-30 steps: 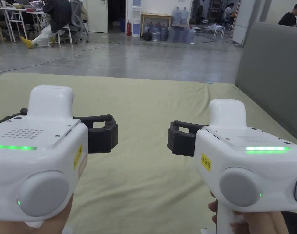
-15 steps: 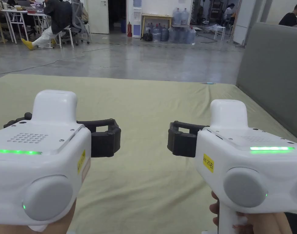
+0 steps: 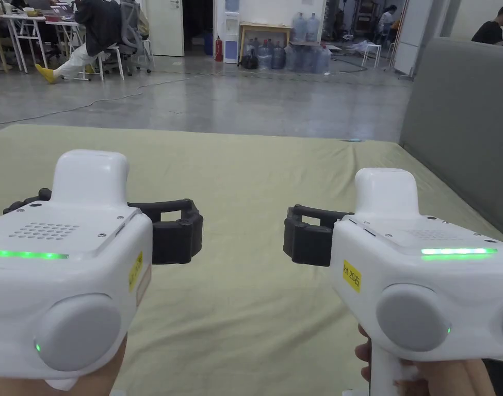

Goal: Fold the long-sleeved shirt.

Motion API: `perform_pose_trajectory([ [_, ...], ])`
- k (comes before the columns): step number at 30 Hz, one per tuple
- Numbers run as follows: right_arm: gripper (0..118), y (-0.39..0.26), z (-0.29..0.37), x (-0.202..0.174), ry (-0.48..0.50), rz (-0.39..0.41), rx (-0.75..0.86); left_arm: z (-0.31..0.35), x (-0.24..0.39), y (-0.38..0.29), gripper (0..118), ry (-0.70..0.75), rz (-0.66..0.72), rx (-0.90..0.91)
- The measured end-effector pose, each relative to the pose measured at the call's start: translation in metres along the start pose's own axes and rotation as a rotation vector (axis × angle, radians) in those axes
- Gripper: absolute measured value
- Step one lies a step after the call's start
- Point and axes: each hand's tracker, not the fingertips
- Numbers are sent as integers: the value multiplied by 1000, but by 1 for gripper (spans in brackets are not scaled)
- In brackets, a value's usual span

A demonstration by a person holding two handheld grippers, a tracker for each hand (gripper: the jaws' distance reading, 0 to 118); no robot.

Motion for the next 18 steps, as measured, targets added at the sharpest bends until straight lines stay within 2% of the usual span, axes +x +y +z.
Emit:
perform_pose_trajectory([
  [18,110,0,1,-2,-7,7,3,-1,1,-1,118,-8,-1,-8],
])
